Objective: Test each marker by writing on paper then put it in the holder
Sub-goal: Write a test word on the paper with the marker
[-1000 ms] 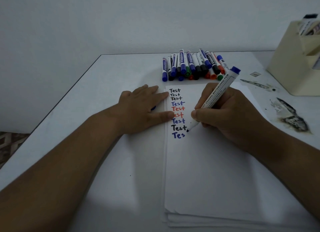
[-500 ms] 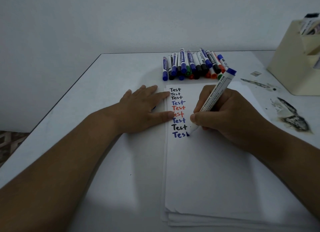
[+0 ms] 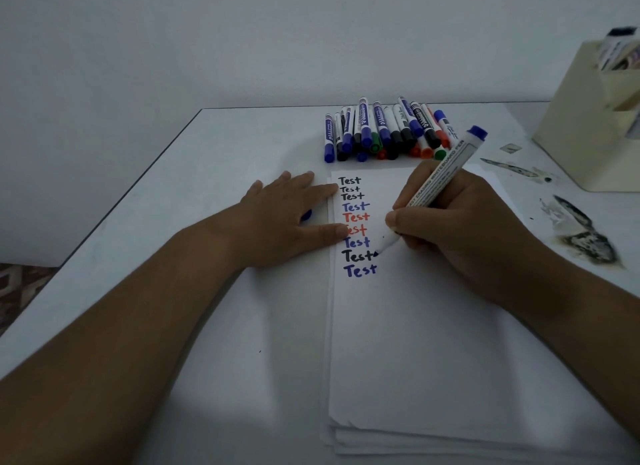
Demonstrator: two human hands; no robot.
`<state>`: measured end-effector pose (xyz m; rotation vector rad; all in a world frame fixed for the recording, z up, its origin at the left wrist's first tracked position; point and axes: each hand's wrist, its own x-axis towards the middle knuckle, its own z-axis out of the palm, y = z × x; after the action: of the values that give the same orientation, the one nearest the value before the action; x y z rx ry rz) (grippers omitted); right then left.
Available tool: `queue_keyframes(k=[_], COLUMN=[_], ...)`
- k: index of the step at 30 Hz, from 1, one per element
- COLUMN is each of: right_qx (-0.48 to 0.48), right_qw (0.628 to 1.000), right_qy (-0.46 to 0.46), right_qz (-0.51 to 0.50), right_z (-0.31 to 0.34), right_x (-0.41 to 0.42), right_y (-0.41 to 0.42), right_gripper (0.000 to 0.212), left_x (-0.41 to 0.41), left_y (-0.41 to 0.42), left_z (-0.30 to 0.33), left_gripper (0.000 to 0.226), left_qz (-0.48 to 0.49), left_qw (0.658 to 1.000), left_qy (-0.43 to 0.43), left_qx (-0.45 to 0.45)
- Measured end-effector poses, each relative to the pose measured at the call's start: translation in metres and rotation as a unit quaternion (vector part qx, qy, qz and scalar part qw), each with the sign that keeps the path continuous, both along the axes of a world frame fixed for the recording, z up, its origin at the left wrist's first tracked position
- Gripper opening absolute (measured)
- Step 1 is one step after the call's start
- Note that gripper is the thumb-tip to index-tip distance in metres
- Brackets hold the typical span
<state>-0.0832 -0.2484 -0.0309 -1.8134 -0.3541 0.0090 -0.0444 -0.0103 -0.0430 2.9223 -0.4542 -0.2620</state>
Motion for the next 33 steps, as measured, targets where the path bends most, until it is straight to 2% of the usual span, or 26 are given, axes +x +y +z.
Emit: queue_keyframes(k=[4, 7, 15, 17, 20, 22, 27, 30, 33], right_qx=[0.112, 0.182, 0.191, 0.198, 0.223, 0.244, 0.32, 0.306, 0.281], right_qw=[0.992, 0.979, 0.974, 0.972, 0.967, 0.961, 0.941, 0.948, 0.957], right_qy=[0.053, 0.084, 0.103, 0.104, 0.112, 0.115, 0.104, 0.084, 0.072], right_qz=[-0.026, -0.04, -0.064, -0.067, -0.061, -0.054, 0.008, 0.013, 0.006], right_z=[-0.001, -0.001, -0.001, -0.001, 0.001, 0.001, 0.003, 0.006, 0.006], right_x=[0.004, 0.007, 0.011, 0.011, 0.012, 0.012, 0.009, 0.007, 0.005], right_y=[-0.001, -0.003, -0.005, -0.006, -0.005, -0.006, -0.009, -0.007, -0.005], right_gripper=[0.013, 0.012, 0.007, 0.008, 0.022, 0.025, 0.024, 0.029, 0.043], left_x=[-0.003, -0.005, -0.004, -0.003, -0.001, -0.001, 0.0, -0.004, -0.007], left_y=[0.001, 0.002, 0.01, 0.014, 0.019, 0.019, 0.012, 0.006, 0.001], left_z=[0.006, 0.012, 0.014, 0.016, 0.017, 0.017, 0.019, 0.021, 0.022], left_gripper=[0.1, 0.092, 0.075, 0.059, 0.024, 0.015, 0.016, 0.016, 0.02], left_qz=[0.022, 0.032, 0.018, 0.025, 0.012, 0.021, 0.032, 0.018, 0.002], left_qw=[0.999, 0.996, 0.994, 0.993, 0.992, 0.988, 0.964, 0.955, 0.948], left_qy=[-0.005, -0.01, 0.006, -0.017, -0.077, -0.095, -0.139, -0.14, -0.143], left_qx=[-0.039, -0.078, -0.111, -0.115, -0.102, -0.122, -0.225, -0.261, -0.283])
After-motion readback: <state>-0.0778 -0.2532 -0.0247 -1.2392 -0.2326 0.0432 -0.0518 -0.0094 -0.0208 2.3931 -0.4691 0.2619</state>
